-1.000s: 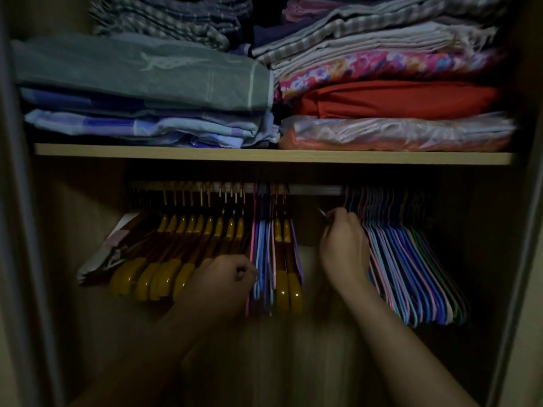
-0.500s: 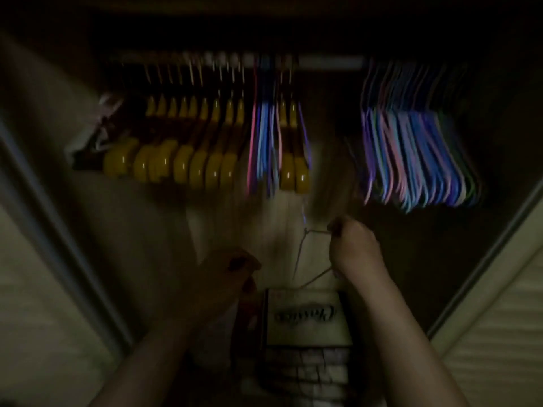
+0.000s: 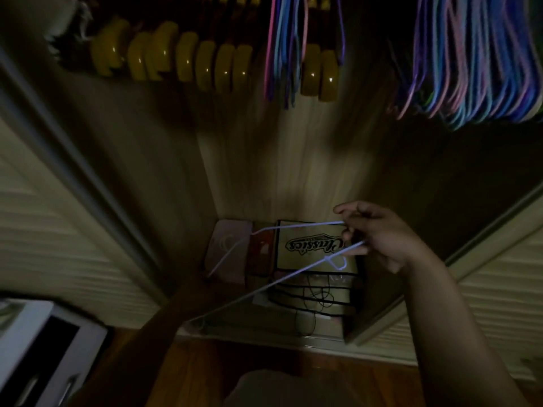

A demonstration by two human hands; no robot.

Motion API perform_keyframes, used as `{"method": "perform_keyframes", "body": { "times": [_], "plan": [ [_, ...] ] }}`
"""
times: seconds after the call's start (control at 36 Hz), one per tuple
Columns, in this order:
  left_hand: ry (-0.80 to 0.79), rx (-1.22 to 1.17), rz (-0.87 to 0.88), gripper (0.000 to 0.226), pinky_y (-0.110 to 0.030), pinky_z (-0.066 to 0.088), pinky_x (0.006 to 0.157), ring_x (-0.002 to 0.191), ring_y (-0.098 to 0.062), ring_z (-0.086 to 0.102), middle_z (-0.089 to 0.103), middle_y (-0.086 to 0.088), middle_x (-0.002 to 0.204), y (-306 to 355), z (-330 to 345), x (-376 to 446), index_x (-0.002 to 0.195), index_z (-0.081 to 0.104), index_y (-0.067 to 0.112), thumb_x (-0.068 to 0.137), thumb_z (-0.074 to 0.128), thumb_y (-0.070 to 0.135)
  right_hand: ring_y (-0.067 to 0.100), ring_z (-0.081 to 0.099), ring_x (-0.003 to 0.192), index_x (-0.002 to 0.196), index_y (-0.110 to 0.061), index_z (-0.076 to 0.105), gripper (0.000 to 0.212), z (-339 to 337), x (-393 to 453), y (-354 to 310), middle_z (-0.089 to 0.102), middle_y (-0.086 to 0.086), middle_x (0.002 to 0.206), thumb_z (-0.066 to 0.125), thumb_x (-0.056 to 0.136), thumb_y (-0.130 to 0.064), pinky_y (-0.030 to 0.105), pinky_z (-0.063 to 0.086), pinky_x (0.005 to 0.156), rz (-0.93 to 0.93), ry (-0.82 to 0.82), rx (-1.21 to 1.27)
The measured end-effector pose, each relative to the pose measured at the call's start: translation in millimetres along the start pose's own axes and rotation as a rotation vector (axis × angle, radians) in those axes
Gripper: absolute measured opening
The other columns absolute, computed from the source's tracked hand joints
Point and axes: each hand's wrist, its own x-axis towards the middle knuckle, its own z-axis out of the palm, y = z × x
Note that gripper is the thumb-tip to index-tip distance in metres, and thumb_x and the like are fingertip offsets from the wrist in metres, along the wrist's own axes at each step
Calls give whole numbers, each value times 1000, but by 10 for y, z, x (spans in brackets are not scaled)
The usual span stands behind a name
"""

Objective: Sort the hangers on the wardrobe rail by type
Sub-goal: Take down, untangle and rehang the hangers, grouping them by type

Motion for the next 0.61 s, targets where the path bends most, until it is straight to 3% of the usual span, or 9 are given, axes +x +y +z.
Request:
{"method": "perform_keyframes", "body": {
  "times": [0.03,0.08,0.11,0.19,0.31,0.42,0.5,0.56,0.61],
  "plan": [
    [0,-76,6,19,-37,40,104,109,-25,63,67,-27,118,-150,-52,25,112,70,-5,97,58,1,14,57,64,104,-11,67,17,-38,14,16,53,3,73,50,101,-8,27,53,45,5,2,18],
    [62,-268,-19,45,-50,45,94,76,-15,72,75,-14,83,-268,-193,-100,77,80,11,97,48,-12,11,59,61,104,-11,66,16,-124,46,77,53,5,67,51,101,-11,26,54,45,28,6,83],
    [21,-400,-34,54,-49,48,88,67,-13,72,75,-9,73,-349,-236,-138,64,79,15,97,46,-12,10,60,59,103,-11,66,15,-167,64,126,53,6,66,51,100,-11,25,52,44,43,10,121],
    [-59,-448,-38,33,-30,58,71,73,-18,73,75,-16,81,-261,-427,-455,75,79,11,96,56,3,12,62,53,99,-11,66,17,-278,118,308,54,8,66,49,100,-9,20,45,40,85,61,246],
    [-78,-734,-16,22,-45,56,78,78,-33,68,65,-23,82,-158,-660,-730,81,63,-1,90,55,17,12,61,49,98,-10,61,15,-384,194,583,52,11,72,46,101,-8,19,45,39,177,215,357],
    [-51,-923,-47,17,-47,61,65,74,-36,73,71,-25,88,2,-802,-840,86,52,3,96,46,17,8,57,38,88,-11,52,18,-280,259,803,60,7,56,44,102,-3,15,42,35,286,314,321],
    [16,-894,-38,17,-48,61,66,75,-40,73,71,-30,94,156,-879,-882,91,50,4,102,42,15,6,59,48,84,-16,57,17,-151,232,964,65,21,94,53,99,-10,19,48,45,352,418,-93],
    [44,-811,-9,18,-48,60,70,79,-42,71,69,-34,98,313,-890,-897,93,50,3,103,44,16,19,57,71,109,-5,64,17,-35,248,1005,60,27,124,54,99,-12,30,49,64,368,398,-186],
    [59,-679,9,18,-40,61,62,72,-37,70,70,-31,88,478,-773,-846,91,52,2,103,45,14,22,58,80,128,-1,57,32,115,280,1012,60,22,127,52,101,-15,40,53,78,412,284,-162]
  ]
}}
